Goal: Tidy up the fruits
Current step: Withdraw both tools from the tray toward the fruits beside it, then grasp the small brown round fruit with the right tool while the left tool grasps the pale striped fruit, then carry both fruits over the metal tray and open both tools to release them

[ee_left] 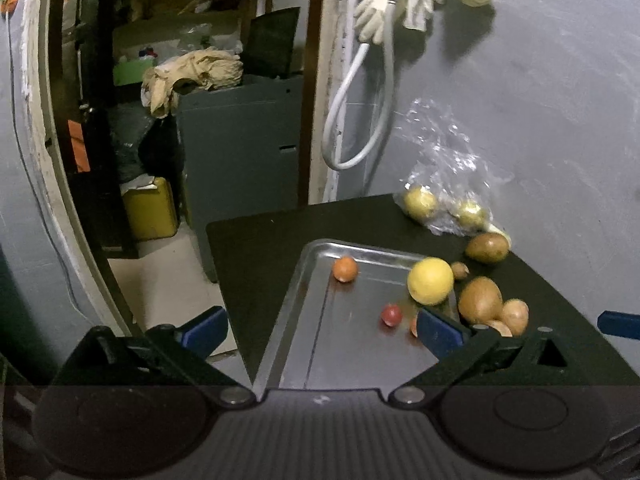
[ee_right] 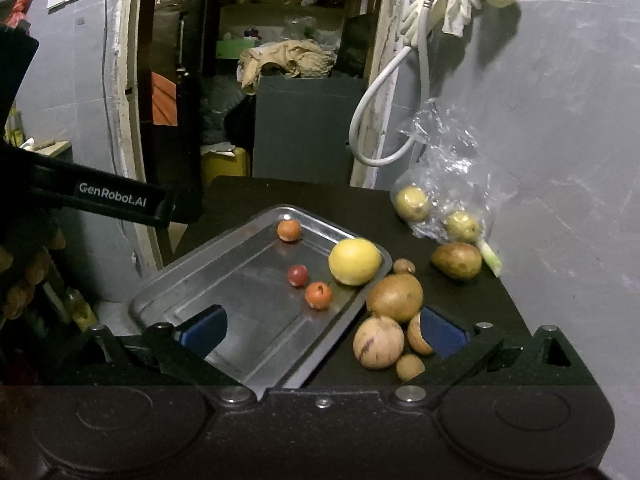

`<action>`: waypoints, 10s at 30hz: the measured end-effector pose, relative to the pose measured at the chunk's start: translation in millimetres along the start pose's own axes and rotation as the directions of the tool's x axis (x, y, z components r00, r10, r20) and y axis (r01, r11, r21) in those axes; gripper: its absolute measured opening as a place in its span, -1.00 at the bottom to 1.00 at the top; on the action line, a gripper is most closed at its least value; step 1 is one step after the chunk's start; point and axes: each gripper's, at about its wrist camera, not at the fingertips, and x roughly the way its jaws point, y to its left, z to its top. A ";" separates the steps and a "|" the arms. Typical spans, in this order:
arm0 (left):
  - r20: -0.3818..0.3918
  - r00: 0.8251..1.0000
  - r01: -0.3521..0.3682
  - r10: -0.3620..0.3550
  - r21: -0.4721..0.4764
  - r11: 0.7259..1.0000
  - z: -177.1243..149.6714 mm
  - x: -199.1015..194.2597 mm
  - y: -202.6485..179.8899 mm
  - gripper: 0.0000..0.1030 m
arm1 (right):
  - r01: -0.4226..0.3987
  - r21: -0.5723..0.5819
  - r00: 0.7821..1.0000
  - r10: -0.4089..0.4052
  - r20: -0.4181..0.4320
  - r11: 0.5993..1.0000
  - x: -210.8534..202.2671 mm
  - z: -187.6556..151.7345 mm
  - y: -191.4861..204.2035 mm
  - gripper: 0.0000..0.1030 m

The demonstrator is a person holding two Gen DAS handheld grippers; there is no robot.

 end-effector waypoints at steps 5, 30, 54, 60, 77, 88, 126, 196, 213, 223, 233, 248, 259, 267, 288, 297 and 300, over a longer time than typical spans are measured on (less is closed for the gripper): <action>0.004 1.000 0.013 -0.014 0.059 0.998 -13.0 -17.6 -14.9 0.99 | 0.019 0.008 1.000 -0.019 0.005 1.000 -19.3 -13.0 -0.6 0.99; -0.271 0.960 0.107 -0.065 0.141 0.984 -96.9 -26.2 -60.7 0.99 | 0.026 0.065 0.983 -0.013 -0.182 0.998 -36.5 -72.9 -29.2 0.99; -0.287 0.958 0.026 0.010 0.122 0.992 -70.0 6.3 -94.7 0.99 | 0.079 0.084 0.950 -0.050 -0.307 0.993 9.4 -83.8 -86.5 0.99; -0.298 0.954 -0.002 0.030 0.096 0.995 -57.8 20.8 -99.0 0.99 | 0.081 0.077 0.961 -0.057 -0.271 0.994 24.3 -79.5 -95.1 0.99; -0.274 0.962 0.026 -0.018 0.028 0.999 -33.6 72.9 -140.8 0.99 | -0.064 -0.212 0.994 0.044 -0.095 0.975 64.0 -72.1 -105.2 0.68; -0.256 0.965 0.072 -0.059 0.042 0.997 -15.7 107.1 -169.5 0.99 | -0.172 -0.185 0.983 0.157 -0.092 0.968 92.1 -59.5 -115.8 0.36; -0.336 0.934 0.127 -0.121 -0.005 0.992 -18.2 141.8 -174.5 0.14 | -0.186 -0.066 0.975 0.176 -0.135 0.980 100.3 -69.7 -129.4 -0.44; -0.190 0.978 0.029 -0.085 -0.278 0.960 -56.6 -11.0 35.0 -0.01 | -0.219 -0.201 0.975 0.205 -0.088 0.955 -12.7 -38.0 60.3 -0.44; -0.110 0.989 0.066 -0.104 -0.305 0.950 -4.4 38.2 46.2 -0.01 | -0.159 -0.094 0.987 0.160 0.004 0.983 34.5 43.1 8.6 -0.44; -0.135 0.980 0.105 -0.143 -0.253 0.962 17.8 97.6 25.3 -0.01 | -0.114 -0.011 0.993 0.114 0.001 0.993 74.0 57.5 -9.7 -0.44; -0.186 0.967 0.131 -0.176 -0.231 0.964 10.5 135.7 11.5 -0.01 | -0.100 0.034 0.994 0.101 -0.044 0.994 114.4 50.6 -18.7 -0.44; -0.222 0.968 0.069 -0.115 -0.204 0.977 -5.8 151.8 9.3 0.00 | -0.133 -0.019 0.989 0.131 -0.076 0.991 167.4 59.4 -13.7 -0.44; -0.224 0.971 0.042 -0.087 -0.197 0.979 -8.6 150.0 12.5 0.01 | -0.178 -0.082 0.977 0.166 -0.134 0.981 215.6 75.1 -4.9 -0.44; -0.214 0.975 0.032 -0.066 -0.159 0.987 -10.0 148.3 10.2 0.01 | -0.230 -0.192 0.965 0.198 -0.172 0.954 227.8 78.0 12.2 -0.44; -0.215 0.975 0.024 -0.056 -0.150 0.988 -11.6 145.2 6.8 0.36 | -0.213 -0.030 0.966 0.205 -0.159 0.977 223.5 75.9 -9.0 -0.13; -0.168 0.985 0.017 -0.047 -0.173 0.985 -7.5 124.3 4.5 0.82 | -0.152 0.042 0.987 0.154 -0.039 0.987 167.3 84.6 -35.4 0.45; -0.148 0.988 0.011 -0.040 -0.189 0.982 -5.9 112.2 4.5 0.92 | -0.128 0.063 0.992 0.128 0.001 0.990 146.1 87.6 -45.7 0.62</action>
